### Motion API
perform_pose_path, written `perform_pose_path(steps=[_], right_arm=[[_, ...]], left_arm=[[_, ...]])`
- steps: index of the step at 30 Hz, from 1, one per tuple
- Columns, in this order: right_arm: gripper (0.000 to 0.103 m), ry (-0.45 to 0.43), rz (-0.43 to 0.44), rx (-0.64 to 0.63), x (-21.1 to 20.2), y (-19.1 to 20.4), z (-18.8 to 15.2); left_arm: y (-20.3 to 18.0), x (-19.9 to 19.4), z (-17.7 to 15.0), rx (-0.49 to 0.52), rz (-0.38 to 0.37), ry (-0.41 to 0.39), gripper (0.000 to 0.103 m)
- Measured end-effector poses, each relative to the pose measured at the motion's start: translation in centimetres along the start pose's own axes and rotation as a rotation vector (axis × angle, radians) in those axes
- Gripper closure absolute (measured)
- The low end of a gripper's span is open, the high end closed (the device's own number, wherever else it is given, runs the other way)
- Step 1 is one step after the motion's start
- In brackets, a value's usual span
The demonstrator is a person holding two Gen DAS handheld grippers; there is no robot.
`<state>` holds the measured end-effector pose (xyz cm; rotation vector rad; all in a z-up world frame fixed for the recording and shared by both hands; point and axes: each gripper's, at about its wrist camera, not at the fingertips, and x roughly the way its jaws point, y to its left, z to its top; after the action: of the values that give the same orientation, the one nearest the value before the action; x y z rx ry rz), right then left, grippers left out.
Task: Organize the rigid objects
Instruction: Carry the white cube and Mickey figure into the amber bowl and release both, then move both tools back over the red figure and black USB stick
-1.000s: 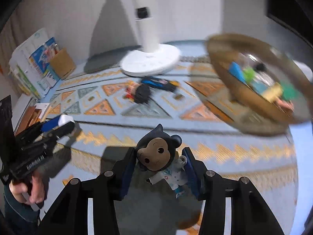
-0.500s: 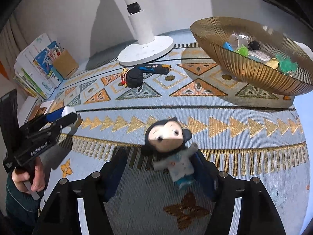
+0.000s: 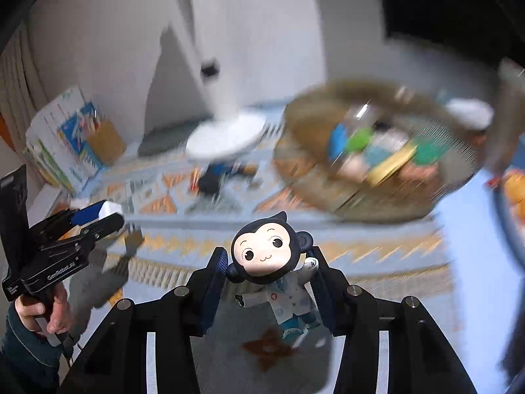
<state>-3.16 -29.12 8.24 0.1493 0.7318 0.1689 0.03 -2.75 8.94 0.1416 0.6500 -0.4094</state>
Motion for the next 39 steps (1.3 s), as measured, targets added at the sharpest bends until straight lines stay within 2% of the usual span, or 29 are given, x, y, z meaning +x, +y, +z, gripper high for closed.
perform_pose_path(steps=[2,3,6,10,14,16,19,24,28,29,30,31,32,34,39], right_arm=[[0.054,-0.085,-0.053,0.017,-3.1,-2.0,2.1],[0.054,-0.101,-0.061,0.035,-4.2,-3.0,2.9],[0.054,-0.124,-0.021,0.128,-6.7,-6.8,5.8],[0.054,-0.181,-0.120,0.170,-7.7,-10.0,8.2],[0.054,-0.186,-0.130,0.214,-6.4,-12.4,9.1],[0.054,-0.167,-0.173,0.221,-4.7,-13.3,9.2],[0.054,-0.137,-0.186,0.236,-2.3,-14.4,9.4],[0.054,-0.097,-0.272,0.208,1.3,-15.7,10.2],[0.054,-0.066,-0.310,0.213,4.1,-17.1,11.2],[0.054,-0.061,-0.309,0.208,4.8,-17.4,11.6],[0.053,-0.051,-0.321,0.204,5.4,-17.7,12.0],[0.052,-0.044,-0.334,0.203,5.6,-17.7,12.3],[0.050,-0.049,-0.339,0.205,5.5,-17.8,12.5],[0.048,-0.083,-0.328,0.219,4.4,-17.8,12.5],[0.044,-0.130,-0.271,0.263,1.1,-17.0,11.6]], left_arm=[[-1.5,-1.0,2.7,0.014,-0.038,-0.054,0.059],[-2.4,-1.4,4.5,0.013,-0.052,-0.083,0.059],[-4.0,-1.8,8.4,-0.023,-0.087,-0.132,0.059],[-6.3,-0.5,12.4,-0.045,-0.159,-0.163,0.059],[-9.6,3.0,13.6,-0.012,-0.190,-0.122,0.059],[-10.9,5.1,13.5,0.008,-0.193,-0.088,0.059],[-12.8,8.3,13.1,0.033,-0.214,-0.036,0.059],[-15.0,12.1,12.6,0.068,-0.246,0.026,0.059],[-16.1,14.3,13.1,0.071,-0.233,0.065,0.059],[-16.4,14.7,13.6,0.079,-0.241,0.059,0.051],[-16.5,14.6,13.9,0.087,-0.238,0.053,0.029],[-16.4,14.5,14.2,0.088,-0.235,0.039,0.020],[-16.1,14.0,14.3,0.085,-0.235,0.019,0.015],[-15.4,12.5,14.4,0.088,-0.233,-0.024,0.015],[-12.4,8.6,13.7,0.053,-0.224,-0.051,0.015]])
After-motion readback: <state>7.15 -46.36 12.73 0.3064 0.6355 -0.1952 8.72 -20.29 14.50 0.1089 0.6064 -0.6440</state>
